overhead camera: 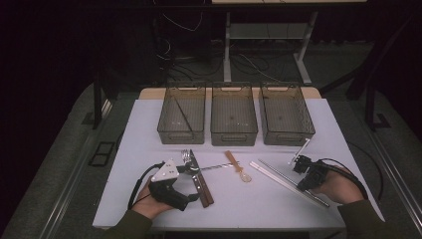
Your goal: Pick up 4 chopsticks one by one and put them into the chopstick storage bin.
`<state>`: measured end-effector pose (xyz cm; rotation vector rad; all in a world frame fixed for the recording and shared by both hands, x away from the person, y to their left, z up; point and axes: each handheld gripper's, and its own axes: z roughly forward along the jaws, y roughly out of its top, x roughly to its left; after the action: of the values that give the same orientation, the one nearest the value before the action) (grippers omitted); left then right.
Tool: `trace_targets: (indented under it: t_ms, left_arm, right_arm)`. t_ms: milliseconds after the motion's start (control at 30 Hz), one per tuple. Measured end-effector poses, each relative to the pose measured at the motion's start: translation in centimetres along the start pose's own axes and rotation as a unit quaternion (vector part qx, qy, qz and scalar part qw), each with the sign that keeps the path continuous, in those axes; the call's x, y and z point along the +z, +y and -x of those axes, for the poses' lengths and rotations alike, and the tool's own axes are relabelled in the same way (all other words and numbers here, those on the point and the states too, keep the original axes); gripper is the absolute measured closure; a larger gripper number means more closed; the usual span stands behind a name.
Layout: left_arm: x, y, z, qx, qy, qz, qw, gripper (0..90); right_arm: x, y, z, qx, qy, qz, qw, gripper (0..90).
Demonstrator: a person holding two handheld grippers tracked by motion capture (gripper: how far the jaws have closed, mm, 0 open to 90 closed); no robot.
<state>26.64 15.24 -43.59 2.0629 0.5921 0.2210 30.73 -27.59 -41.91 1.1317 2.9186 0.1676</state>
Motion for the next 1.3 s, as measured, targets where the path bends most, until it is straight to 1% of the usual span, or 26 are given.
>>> trace_targets:
  t_ms: [167, 200, 233, 333, 467, 567, 667, 800, 933, 1033, 1100, 1233, 1300]
  left_arm:
    - [0.0, 0.0, 0.0, -0.001, 0.000, 0.000, 1.0000, 0.0]
    - [0.0, 0.0, 0.0, 0.000, 0.000, 0.000, 1.0000, 0.0]
    - [0.0, 0.0, 0.0, 0.000, 0.000, 0.000, 1.0000, 0.0]
    - [0.0, 0.0, 0.0, 0.000, 0.000, 0.000, 1.0000, 0.0]
    - [0.0, 0.0, 0.0, 0.000, 0.000, 0.000, 1.0000, 0.0]
    - [0.0, 0.0, 0.0, 0.000, 0.000, -0.001, 1.0000, 0.0]
    - [0.0, 0.0, 0.0, 0.000, 0.001, -0.001, 1.0000, 0.0]
    - [0.1, 0.0, 0.0, 0.000, 0.000, -0.001, 1.0000, 0.0]
    - [0.0, 0.0, 0.0, -0.001, 0.001, 0.000, 1.0000, 0.0]
    - [0.1, 0.0, 0.0, -0.002, 0.000, 0.000, 1.0000, 0.0]
    - [0.1, 0.0, 0.0, -0.001, 0.000, 0.000, 1.0000, 0.0]
    - [0.0, 0.0, 0.0, -0.001, 0.000, 0.000, 1.0000, 0.0]
    - [0.0, 0.0, 0.0, -0.001, 0.001, 0.000, 1.0000, 0.0]
  right_arm:
    - [-0.1, -0.3, 0.2, -0.001, 0.007, 0.015, 0.9999, 85.3]
    - [-0.1, -0.4, 0.2, 0.003, 0.006, 0.018, 0.9998, 85.3]
    - [-0.2, -0.4, 0.3, 0.002, 0.009, 0.021, 0.9997, 85.3]
    - [-0.5, -0.6, 0.5, 0.000, 0.013, 0.040, 0.9991, 85.3]
    - [-1.0, -0.8, 0.8, -0.001, 0.021, 0.075, 0.9970, 85.3]
    - [-1.2, -0.8, 0.9, -0.002, 0.019, 0.094, 0.9954, 85.3]
    - [-1.4, -0.9, 0.9, 0.003, 0.019, 0.114, 0.9932, 85.3]
    - [-1.5, -0.9, 1.0, 0.009, 0.023, 0.146, 0.9889, 85.3]
    - [-1.7, -0.9, 1.0, 0.016, 0.026, 0.172, 0.9847, 85.3]
    - [-1.8, -1.0, 1.0, 0.026, 0.031, 0.195, 0.9800, 85.2]
    - [-1.9, -0.9, 1.0, 0.026, 0.031, 0.210, 0.9768, 85.3]
    - [-2.0, -0.8, 0.9, 0.030, 0.039, 0.236, 0.9706, 85.2]
    - [-2.0, -0.7, 0.8, 0.028, 0.043, 0.251, 0.9666, 85.3]
